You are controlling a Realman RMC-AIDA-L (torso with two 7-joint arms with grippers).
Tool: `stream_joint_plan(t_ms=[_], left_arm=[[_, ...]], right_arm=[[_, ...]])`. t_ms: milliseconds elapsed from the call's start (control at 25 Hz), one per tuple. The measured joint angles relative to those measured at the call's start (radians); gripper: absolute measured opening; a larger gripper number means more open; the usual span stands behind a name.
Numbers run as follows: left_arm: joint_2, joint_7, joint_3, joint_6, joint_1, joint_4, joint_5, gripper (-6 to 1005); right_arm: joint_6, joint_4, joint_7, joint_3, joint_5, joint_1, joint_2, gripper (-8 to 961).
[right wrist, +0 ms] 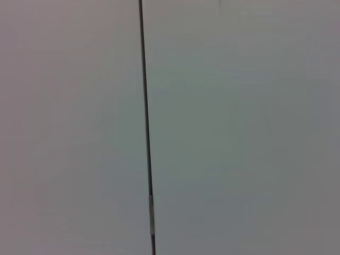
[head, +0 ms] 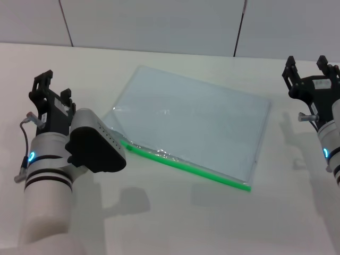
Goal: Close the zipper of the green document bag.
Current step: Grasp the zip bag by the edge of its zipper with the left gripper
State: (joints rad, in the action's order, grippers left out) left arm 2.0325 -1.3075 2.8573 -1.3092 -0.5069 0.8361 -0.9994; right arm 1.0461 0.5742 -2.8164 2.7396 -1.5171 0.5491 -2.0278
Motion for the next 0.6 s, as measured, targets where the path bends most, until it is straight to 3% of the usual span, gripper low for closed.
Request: stream_joint_plan(t_ms=[600], left_arm=[[-0.001,0.129,0.000,0.152,-0.003,-0.002,0.089,584]], right_arm=[[-0.001,-0.002,0.001,0.000,0.000,-0.001,0.000,694]])
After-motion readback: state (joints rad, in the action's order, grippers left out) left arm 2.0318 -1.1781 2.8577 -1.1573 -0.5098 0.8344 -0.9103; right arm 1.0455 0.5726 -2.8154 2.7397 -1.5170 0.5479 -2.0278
